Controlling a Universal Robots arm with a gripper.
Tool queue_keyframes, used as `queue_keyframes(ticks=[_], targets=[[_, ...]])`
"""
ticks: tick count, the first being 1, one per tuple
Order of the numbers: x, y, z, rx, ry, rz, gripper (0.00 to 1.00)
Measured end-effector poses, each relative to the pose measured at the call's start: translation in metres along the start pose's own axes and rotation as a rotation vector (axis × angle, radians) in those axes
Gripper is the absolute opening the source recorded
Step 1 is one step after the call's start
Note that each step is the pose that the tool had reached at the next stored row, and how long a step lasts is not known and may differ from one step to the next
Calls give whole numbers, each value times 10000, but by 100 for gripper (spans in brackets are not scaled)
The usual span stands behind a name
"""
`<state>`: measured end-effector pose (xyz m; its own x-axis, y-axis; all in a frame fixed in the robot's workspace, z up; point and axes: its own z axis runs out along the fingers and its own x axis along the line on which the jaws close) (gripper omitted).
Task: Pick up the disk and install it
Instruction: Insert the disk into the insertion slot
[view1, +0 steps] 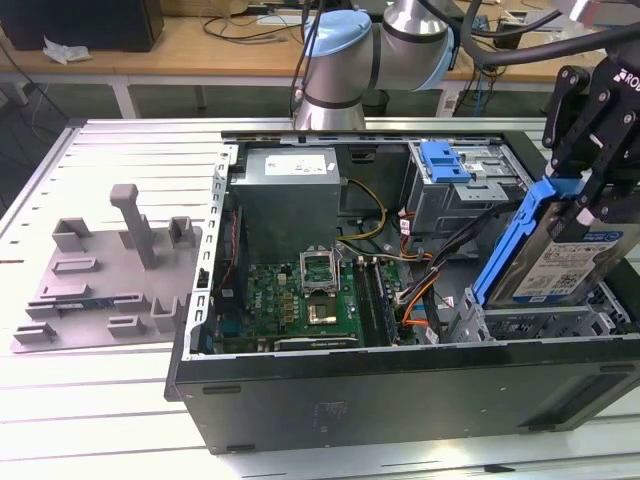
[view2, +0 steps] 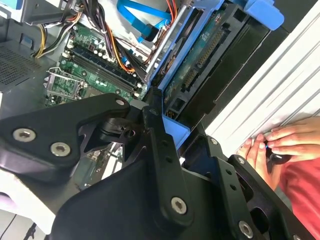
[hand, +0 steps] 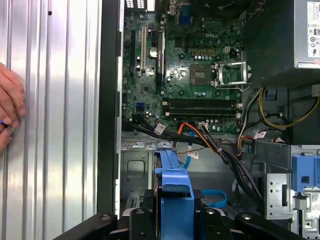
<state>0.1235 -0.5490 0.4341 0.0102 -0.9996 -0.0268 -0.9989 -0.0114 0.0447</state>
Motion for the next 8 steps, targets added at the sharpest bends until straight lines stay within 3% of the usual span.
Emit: queue_keyframes(ticks=[8], targets=[[2, -6, 57, 0, 0, 0, 37]])
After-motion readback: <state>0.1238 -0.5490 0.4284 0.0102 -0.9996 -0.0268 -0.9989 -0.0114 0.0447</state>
